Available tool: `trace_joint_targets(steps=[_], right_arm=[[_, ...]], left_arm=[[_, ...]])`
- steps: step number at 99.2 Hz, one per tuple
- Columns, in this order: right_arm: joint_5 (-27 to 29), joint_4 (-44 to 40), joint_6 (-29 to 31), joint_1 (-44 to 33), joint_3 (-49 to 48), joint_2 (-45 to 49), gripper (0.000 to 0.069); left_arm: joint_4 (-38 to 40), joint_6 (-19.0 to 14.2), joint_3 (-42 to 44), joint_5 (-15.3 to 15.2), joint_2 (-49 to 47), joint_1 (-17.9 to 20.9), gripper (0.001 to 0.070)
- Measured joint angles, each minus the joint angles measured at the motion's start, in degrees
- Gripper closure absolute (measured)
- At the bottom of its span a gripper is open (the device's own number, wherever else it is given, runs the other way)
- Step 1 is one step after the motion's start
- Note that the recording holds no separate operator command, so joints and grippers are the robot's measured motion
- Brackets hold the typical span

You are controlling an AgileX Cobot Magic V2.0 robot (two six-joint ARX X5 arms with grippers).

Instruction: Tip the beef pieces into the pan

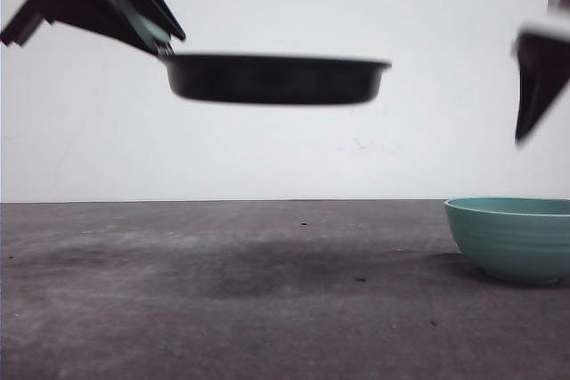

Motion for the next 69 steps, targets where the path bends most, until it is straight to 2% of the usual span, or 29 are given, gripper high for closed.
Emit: trace_joint_targets(steps=[3, 6, 19, 22, 26, 33, 47, 69], right_arm=[[-1.03, -1.31, 0.48, 0.17, 1.33, -2.25, 0.0098], [-2.45, -2.56, 0.83, 0.42, 2.69, -4.48, 0.0144], [-10.43, -5.38, 1.18, 3.1, 7.61, -14.32, 0.0518], [-11.37, -5.73, 1.25, 3.83, 8.44, -16.41, 0.0579], [-11.8, -6.47, 1.29, 4.94, 9.4, -19.1, 0.0628], [-11.96, -7.56, 1.99, 6.29, 10.27, -23.39, 0.0668], [-11.61, -12.35, 2.93, 7.06, 10.38, -29.11, 0.0684], [-11.39, -19.47, 3.21, 7.06, 10.34, -33.07, 0.0685]], left_arm=[[0.24, -0.13, 0.0, 0.0, 1.11, 0.0, 0.0649], [0.59, -0.24, 0.0, 0.02, 2.29, 0.0, 0.0649], [2.75, -0.81, 0.0, 0.0, 8.55, 0.42, 0.0649], [3.43, -1.09, 0.0, -0.04, 10.08, 0.44, 0.0649], [4.68, -1.75, 0.0, 0.02, 12.11, 0.61, 0.0649], [7.5, -2.91, 0.0, 0.04, 15.3, 0.66, 0.0649], [12.57, -4.85, 0.0, 0.15, 19.82, 0.66, 0.0649], [11.28, -5.62, 0.09, 0.52, 26.36, 0.85, 0.065]])
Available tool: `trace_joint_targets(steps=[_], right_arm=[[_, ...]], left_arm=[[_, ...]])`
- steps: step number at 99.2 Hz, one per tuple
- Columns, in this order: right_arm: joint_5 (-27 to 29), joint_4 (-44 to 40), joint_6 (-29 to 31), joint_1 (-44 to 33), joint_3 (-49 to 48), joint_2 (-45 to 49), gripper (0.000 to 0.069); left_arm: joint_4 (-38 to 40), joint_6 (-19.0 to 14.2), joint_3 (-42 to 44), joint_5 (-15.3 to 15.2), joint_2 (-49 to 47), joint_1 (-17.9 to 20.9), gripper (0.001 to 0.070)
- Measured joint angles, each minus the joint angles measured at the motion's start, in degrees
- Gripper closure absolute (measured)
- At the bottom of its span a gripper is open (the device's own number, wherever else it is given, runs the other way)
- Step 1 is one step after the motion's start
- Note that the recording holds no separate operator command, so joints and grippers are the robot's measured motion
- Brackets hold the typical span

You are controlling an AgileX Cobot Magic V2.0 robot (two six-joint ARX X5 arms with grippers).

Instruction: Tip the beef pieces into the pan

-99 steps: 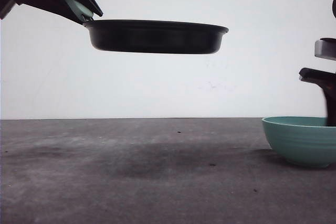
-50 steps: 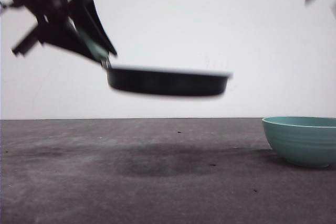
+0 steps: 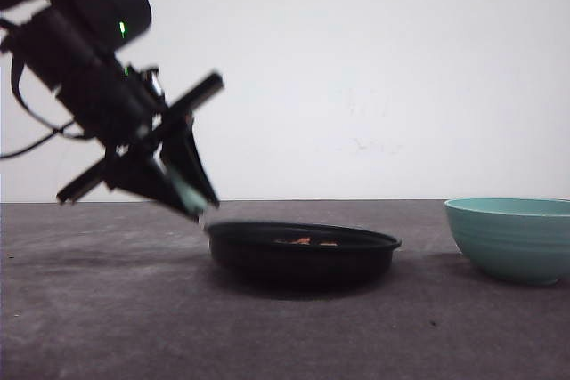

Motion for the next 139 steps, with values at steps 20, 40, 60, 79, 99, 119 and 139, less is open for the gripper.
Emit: trace_joint_targets(steps=[20, 40, 60, 79, 99, 119, 139], right_arm=[[0.0, -0.9, 0.0, 0.0, 0.0, -0.72, 0.0685], [0.0, -0.9, 0.0, 0.0, 0.0, -0.72, 0.0685], [0.07, -0.87, -1.36, 0.0, 0.0, -0.72, 0.0685], [3.96, -0.87, -4.76, 0.0, 0.0, -0.74, 0.0685], [13.55, -0.72, -9.92, 0.0, -0.02, -0.74, 0.0685], [22.16, 2.19, -15.93, 0.0, -0.35, -0.79, 0.0685], [22.73, 10.56, -20.31, 0.0, -0.83, -3.65, 0.0685]], left_arm=[[-0.02, -0.2, 0.31, 0.22, 0.52, 0.11, 0.0649], [-0.94, -0.68, 0.33, -0.11, 0.5, 0.26, 0.0289], [-1.66, -0.77, 0.33, -1.99, -4.98, 1.27, 0.0119], [-2.6, -0.26, 0.33, -7.06, -17.22, 2.38, 0.0111], [-7.58, 7.08, 2.54, -18.49, -33.92, 2.25, 0.0176], [-15.19, 13.03, 4.68, -25.42, -49.7, 2.82, 0.0611], [-26.99, 16.37, 4.04, -32.59, -61.02, 3.5, 0.0686]])
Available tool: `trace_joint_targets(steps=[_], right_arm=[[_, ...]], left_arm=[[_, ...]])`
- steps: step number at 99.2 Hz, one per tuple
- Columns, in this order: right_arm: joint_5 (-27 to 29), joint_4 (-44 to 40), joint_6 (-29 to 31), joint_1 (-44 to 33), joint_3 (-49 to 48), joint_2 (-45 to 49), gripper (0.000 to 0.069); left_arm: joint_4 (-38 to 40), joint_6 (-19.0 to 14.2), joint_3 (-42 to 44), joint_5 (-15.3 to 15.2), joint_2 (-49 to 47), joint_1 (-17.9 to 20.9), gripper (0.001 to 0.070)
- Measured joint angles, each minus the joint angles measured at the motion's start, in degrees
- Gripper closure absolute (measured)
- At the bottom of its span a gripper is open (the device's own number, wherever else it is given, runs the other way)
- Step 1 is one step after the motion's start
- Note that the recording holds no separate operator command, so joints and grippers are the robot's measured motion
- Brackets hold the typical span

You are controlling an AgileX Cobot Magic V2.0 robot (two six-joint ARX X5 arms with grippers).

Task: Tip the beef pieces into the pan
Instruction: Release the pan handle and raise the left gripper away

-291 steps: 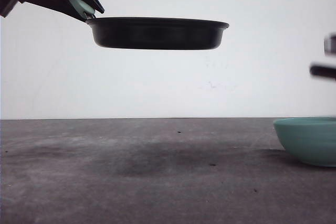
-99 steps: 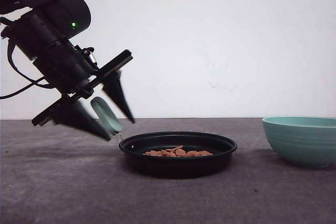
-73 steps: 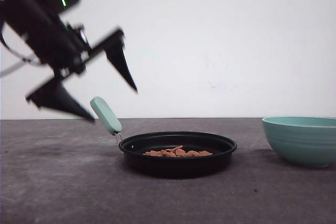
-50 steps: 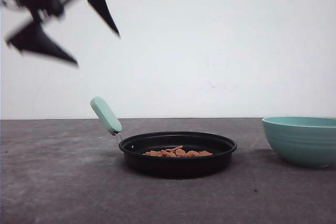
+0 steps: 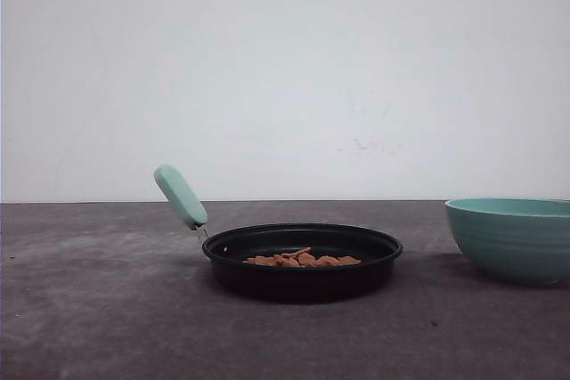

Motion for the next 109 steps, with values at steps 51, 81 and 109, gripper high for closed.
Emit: trace_joint_targets(steps=[51, 81, 109], right_arm=[[0.0, 2.36, -2.29, 0.0, -0.57, -2.89, 0.0685], [0.0, 2.36, -2.32, 0.0, -0.57, -2.99, 0.0685], [0.0, 2.36, -2.32, 0.0, -0.57, -3.23, 0.0685]], left_arm=[[-11.56, 0.55, -1.4, -7.82, -11.3, 0.0, 0.0687], [-11.54, 0.57, -1.42, -7.82, -11.45, 0.0, 0.0687], [-11.56, 0.72, -1.42, -7.82, -11.45, 0.0, 0.0687]])
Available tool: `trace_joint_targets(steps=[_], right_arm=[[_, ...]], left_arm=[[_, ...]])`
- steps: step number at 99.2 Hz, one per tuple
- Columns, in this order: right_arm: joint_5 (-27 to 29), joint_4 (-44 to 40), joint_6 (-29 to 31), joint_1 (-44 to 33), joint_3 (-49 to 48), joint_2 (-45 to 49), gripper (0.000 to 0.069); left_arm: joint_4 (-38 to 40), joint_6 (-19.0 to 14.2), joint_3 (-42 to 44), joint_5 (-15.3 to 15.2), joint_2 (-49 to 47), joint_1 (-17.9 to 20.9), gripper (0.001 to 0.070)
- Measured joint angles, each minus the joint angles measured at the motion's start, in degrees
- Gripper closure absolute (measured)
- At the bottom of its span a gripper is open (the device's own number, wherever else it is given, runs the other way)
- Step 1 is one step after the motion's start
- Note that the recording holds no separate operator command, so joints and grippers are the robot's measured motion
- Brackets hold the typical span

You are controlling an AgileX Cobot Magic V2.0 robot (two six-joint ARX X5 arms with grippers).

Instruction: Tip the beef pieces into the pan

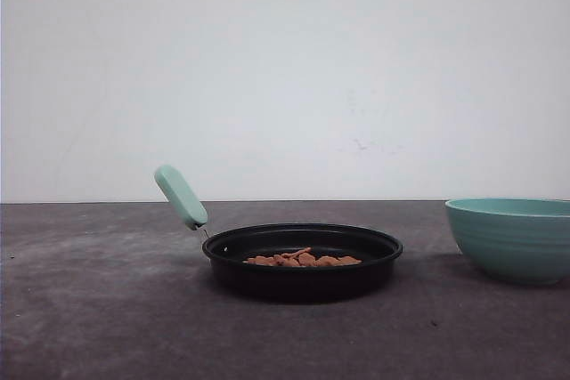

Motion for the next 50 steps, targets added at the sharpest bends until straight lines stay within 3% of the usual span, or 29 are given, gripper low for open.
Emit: trace_joint_targets(steps=[26, 50], right_arm=[[1.38, 1.33, 0.0, -0.07, -3.85, -3.91, 0.0685], [2.58, 16.68, 0.61, -2.45, -29.44, -15.72, 0.0685]], left_arm=[[0.02, 0.0, 0.0, 0.0, 0.0, 0.0, 0.0687], [0.0, 0.0, 0.0, 0.0, 0.0, 0.0, 0.0687]])
